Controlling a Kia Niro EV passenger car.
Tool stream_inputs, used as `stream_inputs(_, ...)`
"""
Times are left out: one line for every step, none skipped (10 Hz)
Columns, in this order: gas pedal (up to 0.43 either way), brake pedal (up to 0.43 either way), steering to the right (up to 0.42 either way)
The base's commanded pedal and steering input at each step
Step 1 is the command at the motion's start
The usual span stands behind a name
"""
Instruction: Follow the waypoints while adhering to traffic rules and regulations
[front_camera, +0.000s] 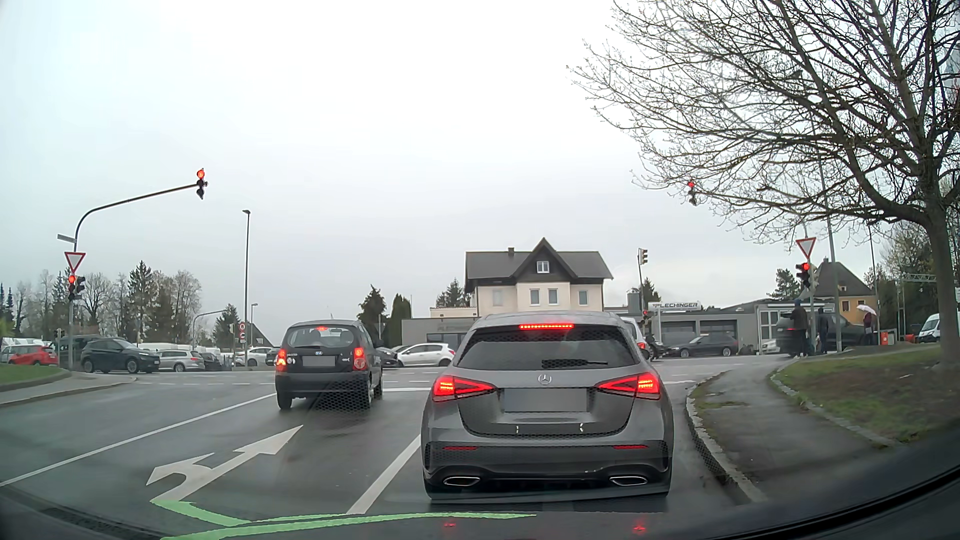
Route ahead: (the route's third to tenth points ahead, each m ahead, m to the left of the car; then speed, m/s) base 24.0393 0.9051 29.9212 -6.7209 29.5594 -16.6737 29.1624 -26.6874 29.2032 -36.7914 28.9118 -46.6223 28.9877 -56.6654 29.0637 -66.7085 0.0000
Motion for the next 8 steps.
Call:
stream_inputs(0.0, 0.451, 0.16)
stream_inputs(0.0, 0.451, 0.161)
stream_inputs(0.0, 0.451, 0.16)
stream_inputs(0.0, 0.445, 0.16)
stream_inputs(0.0, 0.445, 0.16)
stream_inputs(0.0, 0.451, 0.161)
stream_inputs(0.0, 0.451, 0.161)
stream_inputs(0.0, 0.451, 0.161)
